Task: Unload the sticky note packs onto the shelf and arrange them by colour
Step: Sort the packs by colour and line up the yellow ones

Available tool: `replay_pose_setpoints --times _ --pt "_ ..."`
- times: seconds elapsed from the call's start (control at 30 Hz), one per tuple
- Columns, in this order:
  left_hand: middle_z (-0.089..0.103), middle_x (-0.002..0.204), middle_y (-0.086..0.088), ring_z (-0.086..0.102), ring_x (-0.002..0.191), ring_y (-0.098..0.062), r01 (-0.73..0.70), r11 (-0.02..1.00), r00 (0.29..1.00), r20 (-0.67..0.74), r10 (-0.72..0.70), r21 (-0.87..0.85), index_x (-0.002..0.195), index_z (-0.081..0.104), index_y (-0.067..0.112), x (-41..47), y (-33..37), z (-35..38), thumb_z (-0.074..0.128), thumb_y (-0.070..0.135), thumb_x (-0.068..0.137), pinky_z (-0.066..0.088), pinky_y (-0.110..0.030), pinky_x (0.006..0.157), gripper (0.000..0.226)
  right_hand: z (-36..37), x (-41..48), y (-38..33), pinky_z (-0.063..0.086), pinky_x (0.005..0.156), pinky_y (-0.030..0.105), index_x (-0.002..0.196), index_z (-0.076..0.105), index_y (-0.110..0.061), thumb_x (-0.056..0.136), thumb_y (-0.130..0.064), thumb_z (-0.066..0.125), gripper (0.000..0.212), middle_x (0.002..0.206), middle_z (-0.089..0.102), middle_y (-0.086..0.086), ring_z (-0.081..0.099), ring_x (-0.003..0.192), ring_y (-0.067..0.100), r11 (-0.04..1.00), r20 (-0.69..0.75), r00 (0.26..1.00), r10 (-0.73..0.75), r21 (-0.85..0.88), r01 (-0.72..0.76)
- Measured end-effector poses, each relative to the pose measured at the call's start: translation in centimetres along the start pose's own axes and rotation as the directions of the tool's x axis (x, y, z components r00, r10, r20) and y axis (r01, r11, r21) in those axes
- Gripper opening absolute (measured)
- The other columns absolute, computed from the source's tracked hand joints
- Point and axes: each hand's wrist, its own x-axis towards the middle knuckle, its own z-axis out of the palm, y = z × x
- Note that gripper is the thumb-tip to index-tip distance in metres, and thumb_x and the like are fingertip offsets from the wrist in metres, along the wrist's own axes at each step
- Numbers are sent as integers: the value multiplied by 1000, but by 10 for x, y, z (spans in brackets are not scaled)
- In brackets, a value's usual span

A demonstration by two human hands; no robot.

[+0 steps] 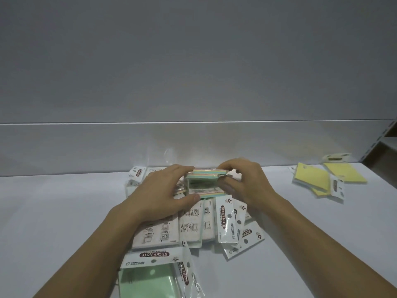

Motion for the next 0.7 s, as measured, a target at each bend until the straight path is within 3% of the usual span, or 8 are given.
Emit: replay_pose_setpoints --times 0.07,0.17,0.27,0.33,0.43,0.53,0.6,0.7 --pt "55 139 19 54 119 -6 -15 1000 999 -42 14 -27 144 45 37 0 2 -1 47 73 85 46 -35 100 70 -4 -2 -3 52 81 25 99 72 -35 87 -26 68 15 98 72 -17 66 97 9 986 -28 999 17 168 -12" --pt "63 129 14 58 112 -8 -43 993 990 -140 28 -109 138 54 29 1 6 -3 54 57 94 49 -35 95 52 -4 -2 -10 56 80 37 100 71 -28 88 -21 67 15 101 72 -4 68 95 20 928 -20 997 77 367 -64" --pt "70 108 11 63 97 -8 -76 989 952 -304 33 -129 126 63 21 3 15 -3 70 33 93 51 -32 87 36 -5 1 -21 52 73 33 100 69 -23 93 -21 63 9 93 69 -10 64 85 13 883 -49 997 53 468 -24" --pt "70 92 13 62 82 -2 -80 983 914 -405 8 -163 117 69 19 5 22 -3 74 23 91 51 -24 80 27 -5 0 -28 51 74 37 102 65 -19 98 -21 60 7 92 66 -6 61 85 14 851 -56 998 23 525 10" --pt "71 84 20 65 77 3 -88 956 879 -473 -57 -278 106 75 21 5 26 -5 76 14 89 47 -8 68 18 -6 -3 -33 53 75 38 106 62 -18 100 -28 59 12 96 66 -4 61 88 16 824 -35 999 38 567 -11" --pt "74 80 13 70 73 -9 -55 923 879 -457 -136 -381 98 75 23 5 21 -6 76 18 89 58 -29 69 10 -12 -4 -34 59 76 34 111 63 -18 95 -28 67 19 99 76 -2 72 91 18 755 -5 993 116 650 -85" --pt "76 80 9 73 73 -13 -25 883 886 -420 -198 -469 98 74 25 5 15 -7 74 21 90 61 -39 70 9 -18 -4 -33 63 78 39 118 61 -14 90 -22 70 31 103 79 7 77 93 27 701 27 984 176 698 -145" --pt "77 82 4 76 73 -18 -29 799 883 -390 -262 -601 94 71 26 5 7 -10 72 20 92 61 -29 62 6 -24 -5 -29 63 82 47 125 60 -11 91 -11 70 35 106 79 11 76 97 34 619 37 961 273 758 -205"
